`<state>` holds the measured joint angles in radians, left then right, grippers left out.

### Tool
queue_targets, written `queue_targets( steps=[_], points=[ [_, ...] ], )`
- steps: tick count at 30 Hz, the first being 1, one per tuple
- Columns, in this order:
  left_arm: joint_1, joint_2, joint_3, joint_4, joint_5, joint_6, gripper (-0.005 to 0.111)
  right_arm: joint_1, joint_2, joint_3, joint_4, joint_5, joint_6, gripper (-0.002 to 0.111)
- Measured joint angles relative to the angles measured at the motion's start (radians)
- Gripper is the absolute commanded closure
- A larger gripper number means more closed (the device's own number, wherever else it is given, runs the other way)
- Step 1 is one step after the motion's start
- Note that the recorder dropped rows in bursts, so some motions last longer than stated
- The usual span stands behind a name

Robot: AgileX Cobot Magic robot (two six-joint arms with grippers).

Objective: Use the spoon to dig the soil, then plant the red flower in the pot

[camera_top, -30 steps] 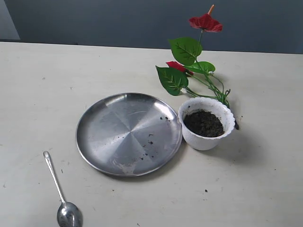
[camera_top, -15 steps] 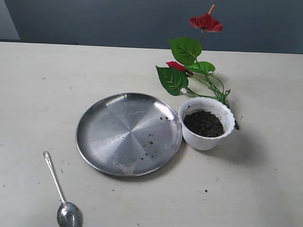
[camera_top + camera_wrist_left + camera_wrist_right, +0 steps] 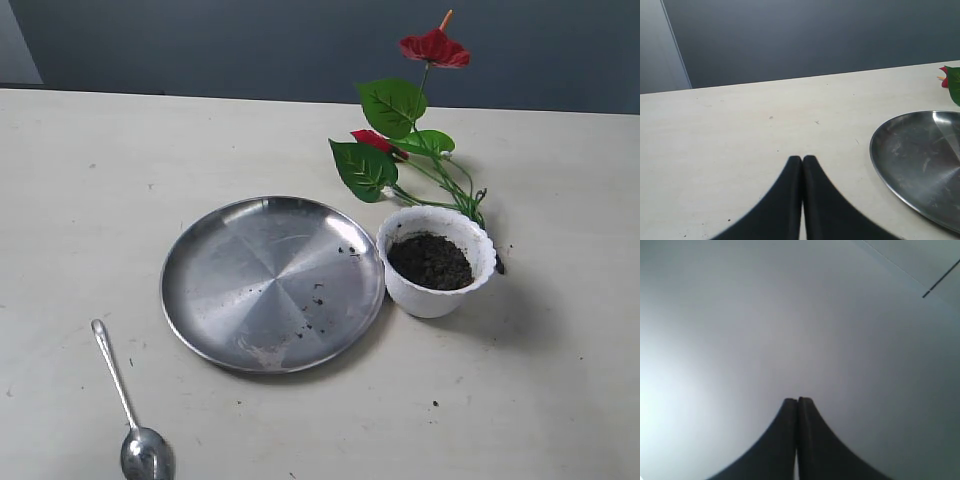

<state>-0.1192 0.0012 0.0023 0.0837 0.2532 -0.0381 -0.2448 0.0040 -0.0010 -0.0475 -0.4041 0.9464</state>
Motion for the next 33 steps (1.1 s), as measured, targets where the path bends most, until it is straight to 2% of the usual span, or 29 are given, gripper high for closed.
queue_targets(
  steps=[8, 13, 18, 22, 25, 27, 29, 31, 33],
  points=[
    [0.000, 0.000, 0.000, 0.000, 0.000, 0.000, 0.106, 0.000, -0.002, -0.002, 0.039, -0.281, 0.106, 0.109],
    [0.000, 0.000, 0.000, 0.000, 0.000, 0.000, 0.106, 0.000, 0.001, -0.122, 0.181, -0.362, 0.127, 0.109],
    [0.000, 0.000, 0.000, 0.000, 0.000, 0.000, 0.106, 0.000, 0.115, -0.289, 0.220, -0.393, -0.115, 0.109],
    [0.000, 0.000, 0.000, 0.000, 0.000, 0.000, 0.106, 0.000, 0.261, -0.414, 0.146, -0.399, -0.256, 0.109],
    [0.000, 0.000, 0.000, 0.000, 0.000, 0.000, 0.106, 0.000, 0.409, -0.543, -0.077, -0.399, -0.244, 0.109],
    [0.000, 0.000, 0.000, 0.000, 0.000, 0.000, 0.106, 0.000, 0.527, -0.669, -0.367, -0.399, -0.111, 0.109],
    [0.000, 0.000, 0.000, 0.000, 0.000, 0.000, 0.106, 0.000, 0.659, -0.816, -0.746, -0.403, 0.128, 0.109],
    [0.000, 0.000, 0.000, 0.000, 0.000, 0.000, 0.106, 0.000, 0.797, -0.998, -1.128, -0.431, 0.475, 0.109],
    [0.000, 0.000, 0.000, 0.000, 0.000, 0.000, 0.106, 0.018, 0.916, -1.174, -1.408, -0.471, 0.763, 0.109]
  ],
)
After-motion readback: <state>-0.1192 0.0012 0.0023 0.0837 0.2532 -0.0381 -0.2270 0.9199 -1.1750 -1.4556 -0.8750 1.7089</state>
